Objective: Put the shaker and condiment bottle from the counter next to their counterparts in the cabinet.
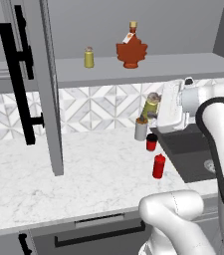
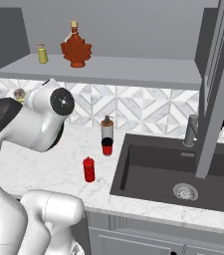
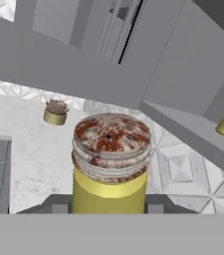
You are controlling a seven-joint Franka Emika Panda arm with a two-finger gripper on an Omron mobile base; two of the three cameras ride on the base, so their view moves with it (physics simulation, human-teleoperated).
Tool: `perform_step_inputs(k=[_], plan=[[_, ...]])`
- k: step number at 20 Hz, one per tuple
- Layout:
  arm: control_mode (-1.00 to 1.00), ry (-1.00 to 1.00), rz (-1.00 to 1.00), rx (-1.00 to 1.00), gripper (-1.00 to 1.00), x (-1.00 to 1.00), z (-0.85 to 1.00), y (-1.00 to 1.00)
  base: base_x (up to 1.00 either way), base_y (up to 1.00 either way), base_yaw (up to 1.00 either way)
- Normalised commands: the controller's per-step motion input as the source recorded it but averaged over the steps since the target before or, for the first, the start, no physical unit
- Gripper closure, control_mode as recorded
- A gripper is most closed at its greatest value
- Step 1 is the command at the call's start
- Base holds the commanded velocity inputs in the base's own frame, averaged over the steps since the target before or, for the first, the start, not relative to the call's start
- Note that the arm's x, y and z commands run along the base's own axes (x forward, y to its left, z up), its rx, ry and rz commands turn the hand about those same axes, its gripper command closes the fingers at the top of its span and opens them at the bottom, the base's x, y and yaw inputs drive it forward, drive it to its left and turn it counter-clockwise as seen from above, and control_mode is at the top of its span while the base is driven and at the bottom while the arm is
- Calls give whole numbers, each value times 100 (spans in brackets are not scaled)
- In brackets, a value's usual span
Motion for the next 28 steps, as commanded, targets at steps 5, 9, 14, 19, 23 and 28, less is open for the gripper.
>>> perform_step_inputs(k=[5, 9, 14, 19, 23, 28], plan=[[-100, 0, 0, 0, 100, -5, 52, 32, 0, 0, 0], [-100, 0, -4, 0, 100, 9, 39, 17, 0, 0, 0], [-100, 0, -4, 0, 100, 2, 39, 21, 0, 0, 0], [-100, 0, -5, 3, 100, 0, 18, 22, 0, 0, 0], [-100, 0, -16, 4, 100, 5, 0, 5, 0, 0, 0], [-100, 0, -22, 0, 100, 32, 0, 9, 0, 0, 0]])
